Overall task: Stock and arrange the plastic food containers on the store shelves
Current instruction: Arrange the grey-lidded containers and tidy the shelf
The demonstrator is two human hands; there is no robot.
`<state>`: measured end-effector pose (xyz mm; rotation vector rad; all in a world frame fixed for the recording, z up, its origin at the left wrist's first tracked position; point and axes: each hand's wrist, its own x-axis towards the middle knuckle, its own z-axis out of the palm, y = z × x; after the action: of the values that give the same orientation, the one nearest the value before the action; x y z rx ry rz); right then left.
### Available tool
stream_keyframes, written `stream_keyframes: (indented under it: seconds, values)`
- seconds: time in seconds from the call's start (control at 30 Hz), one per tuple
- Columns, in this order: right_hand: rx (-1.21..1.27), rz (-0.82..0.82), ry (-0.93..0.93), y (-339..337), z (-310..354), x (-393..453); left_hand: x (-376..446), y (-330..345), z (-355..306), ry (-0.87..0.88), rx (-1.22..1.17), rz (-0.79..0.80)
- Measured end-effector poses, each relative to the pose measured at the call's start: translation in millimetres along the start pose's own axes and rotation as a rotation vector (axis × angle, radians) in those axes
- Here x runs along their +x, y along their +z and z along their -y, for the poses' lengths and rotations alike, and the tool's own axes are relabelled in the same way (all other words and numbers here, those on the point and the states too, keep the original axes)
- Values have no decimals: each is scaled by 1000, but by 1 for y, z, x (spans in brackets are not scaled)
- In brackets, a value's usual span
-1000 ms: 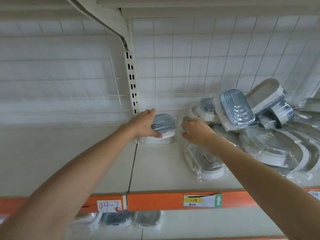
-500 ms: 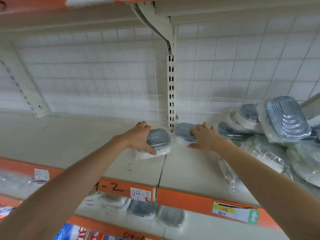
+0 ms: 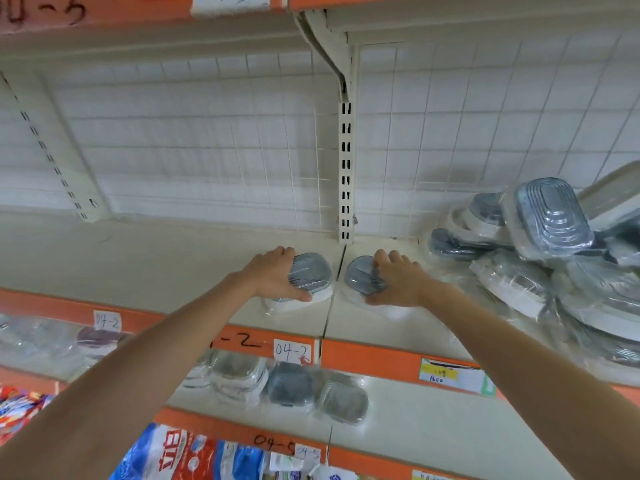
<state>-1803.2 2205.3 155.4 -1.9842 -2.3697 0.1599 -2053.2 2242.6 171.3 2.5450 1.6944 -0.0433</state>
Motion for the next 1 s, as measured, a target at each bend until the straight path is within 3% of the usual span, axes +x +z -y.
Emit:
stream_keyframes:
  seconds: [0.2,0.43,0.67,1.0]
  values:
    - [-83,-268,-11,5,26,-27,-30,-6,6,99,223,-287]
    - [-127,-436,-24,-4,74,-44,-77,-13,38,112,211,-370]
    - [-202,-435,-219,7,130,-71,-139,5,71,83,180,-355]
    - [-215,-217,-344,69,173,-118,-203,66,102,108,170,-240]
